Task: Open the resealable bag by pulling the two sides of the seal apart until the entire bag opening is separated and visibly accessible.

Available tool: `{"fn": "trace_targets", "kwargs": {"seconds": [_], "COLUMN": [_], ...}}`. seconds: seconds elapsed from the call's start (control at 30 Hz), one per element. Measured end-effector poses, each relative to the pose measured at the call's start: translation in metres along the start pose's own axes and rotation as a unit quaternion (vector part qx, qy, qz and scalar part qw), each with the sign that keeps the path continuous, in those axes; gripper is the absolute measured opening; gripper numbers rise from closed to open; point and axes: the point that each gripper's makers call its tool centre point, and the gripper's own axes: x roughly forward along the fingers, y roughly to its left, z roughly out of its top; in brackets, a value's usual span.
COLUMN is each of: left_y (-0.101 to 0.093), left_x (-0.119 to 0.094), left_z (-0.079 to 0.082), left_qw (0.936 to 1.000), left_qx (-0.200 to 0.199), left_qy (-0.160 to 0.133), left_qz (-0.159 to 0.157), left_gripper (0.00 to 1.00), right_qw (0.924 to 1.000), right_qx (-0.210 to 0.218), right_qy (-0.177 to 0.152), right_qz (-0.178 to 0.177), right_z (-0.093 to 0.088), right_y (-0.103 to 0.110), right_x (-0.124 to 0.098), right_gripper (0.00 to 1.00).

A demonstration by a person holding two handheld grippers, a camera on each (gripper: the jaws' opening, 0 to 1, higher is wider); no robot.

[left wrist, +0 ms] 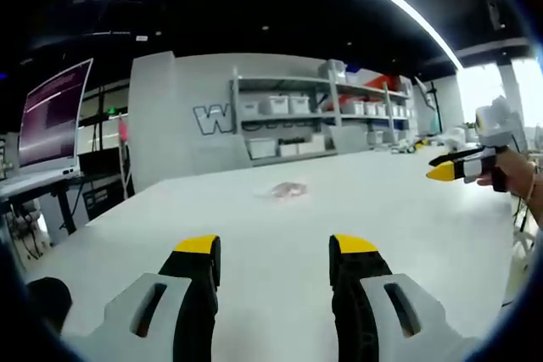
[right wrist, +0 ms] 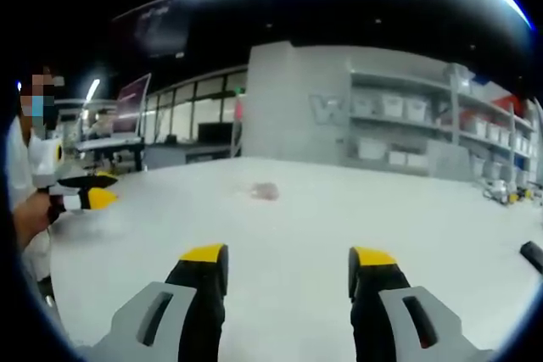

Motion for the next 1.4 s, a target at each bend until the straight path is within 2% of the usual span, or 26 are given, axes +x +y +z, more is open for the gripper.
{"fn": "trace_targets", "kwargs": {"seconds": [1.0,1.2,1.27,1.4], "left_y": [0.001,0.002,0.007,0.010], "left_x": [0.003,0.004,0.004,0.002], "left_z": [0.002,0.000,-0.004,0.008], "left_qw": [1.0000,1.0000,0.9998,0.9999], "left_qx": [0.002,-0.001,-0.002,-0.009], "left_qy": [0.000,0.007,0.018,0.012], "left_qz": [0.000,0.002,0.007,0.007], "left_gripper": [0.50,0.50,0.50,0.50], "right_qw": [1.0000,1.0000,1.0000,1.0000], "right_qx": [0.005,0.006,0.006,0.007], "right_qy": [0.002,0.001,0.000,0.000], "right_qz": [0.005,0.004,0.004,0.004], "right_z": [0.000,0.001,0.001,0.001], "right_y": [-0.002,-0.004,-0.004,-0.004], "right_x": [0.017,0.017,0.017,0.017], "right_gripper": [0.56,0.56,0.56,0.56]}}
